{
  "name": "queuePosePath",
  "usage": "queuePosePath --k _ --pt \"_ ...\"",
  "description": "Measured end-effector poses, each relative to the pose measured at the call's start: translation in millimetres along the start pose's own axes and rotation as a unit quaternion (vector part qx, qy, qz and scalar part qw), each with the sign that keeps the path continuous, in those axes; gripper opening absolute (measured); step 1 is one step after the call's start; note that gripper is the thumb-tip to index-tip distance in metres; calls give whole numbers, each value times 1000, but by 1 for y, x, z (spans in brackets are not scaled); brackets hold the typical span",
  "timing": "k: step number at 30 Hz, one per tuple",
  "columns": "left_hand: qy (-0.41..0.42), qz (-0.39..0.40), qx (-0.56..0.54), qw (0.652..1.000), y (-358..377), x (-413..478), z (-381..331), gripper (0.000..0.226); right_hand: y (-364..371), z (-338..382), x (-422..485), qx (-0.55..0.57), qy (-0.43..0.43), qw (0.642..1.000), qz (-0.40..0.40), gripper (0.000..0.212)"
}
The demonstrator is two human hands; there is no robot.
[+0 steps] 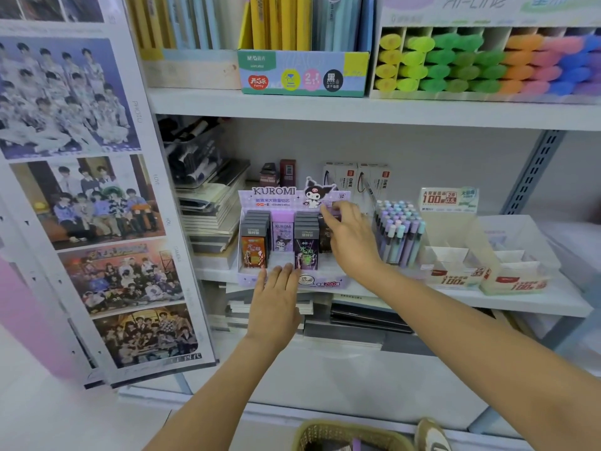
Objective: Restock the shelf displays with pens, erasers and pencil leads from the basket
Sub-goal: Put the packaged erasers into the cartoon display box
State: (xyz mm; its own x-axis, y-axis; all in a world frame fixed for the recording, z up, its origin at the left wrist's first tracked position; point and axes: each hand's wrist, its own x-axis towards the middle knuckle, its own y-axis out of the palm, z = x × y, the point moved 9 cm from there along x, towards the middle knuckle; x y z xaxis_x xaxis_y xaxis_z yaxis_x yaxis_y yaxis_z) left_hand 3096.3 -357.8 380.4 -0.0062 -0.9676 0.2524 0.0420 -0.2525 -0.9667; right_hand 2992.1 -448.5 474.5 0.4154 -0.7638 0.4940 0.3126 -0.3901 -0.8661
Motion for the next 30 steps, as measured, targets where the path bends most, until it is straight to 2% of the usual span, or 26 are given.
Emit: queuePosePath --k 3,6,9,11,13,15,17,19,21,23,25,28,30 --pt "6 14 -4 1000 0 1 0 78 2 -2 0 -53 4 998 25 70" --pt "18 44 -10 999 0 4 1 83 -2 0 4 -56 -8 996 64 67" --pt "12 49 -23 998 -6 1 1 83 -27 1 -10 24 4 1000 -3 58" --pt "0 -13 -40 999 -18 -8 -2 80 -40 7 -33 121 -23 991 -60 48" --pt "-7 -90 -70 993 -24 -27 -9 73 -36 17 -65 207 -65 974 -66 38" --pt "-8 -160 -104 982 -13 -53 -16 64 -10 25 -102 270 -87 958 -29 30" --pt "-10 -152 -124 981 29 -82 -25 59 34 24 -142 306 -71 949 32 26" --pt "-10 -58 -155 986 94 -113 -35 52 93 16 -185 316 -28 941 118 25" --pt "-12 95 -185 978 169 -149 -46 47 157 5 -231 305 14 927 217 25" --pt "-5 250 -170 953 243 -194 -52 50 215 -7 -279 279 53 909 304 25" --pt "-2 356 -150 922 302 -238 -55 55 266 -18 -325 259 84 886 375 26" --pt "-1 453 -118 884 362 -286 -57 69 327 -33 -383 241 120 848 457 27" --pt "22 487 -93 868 389 -305 -58 73 360 -42 -408 225 128 833 490 30"
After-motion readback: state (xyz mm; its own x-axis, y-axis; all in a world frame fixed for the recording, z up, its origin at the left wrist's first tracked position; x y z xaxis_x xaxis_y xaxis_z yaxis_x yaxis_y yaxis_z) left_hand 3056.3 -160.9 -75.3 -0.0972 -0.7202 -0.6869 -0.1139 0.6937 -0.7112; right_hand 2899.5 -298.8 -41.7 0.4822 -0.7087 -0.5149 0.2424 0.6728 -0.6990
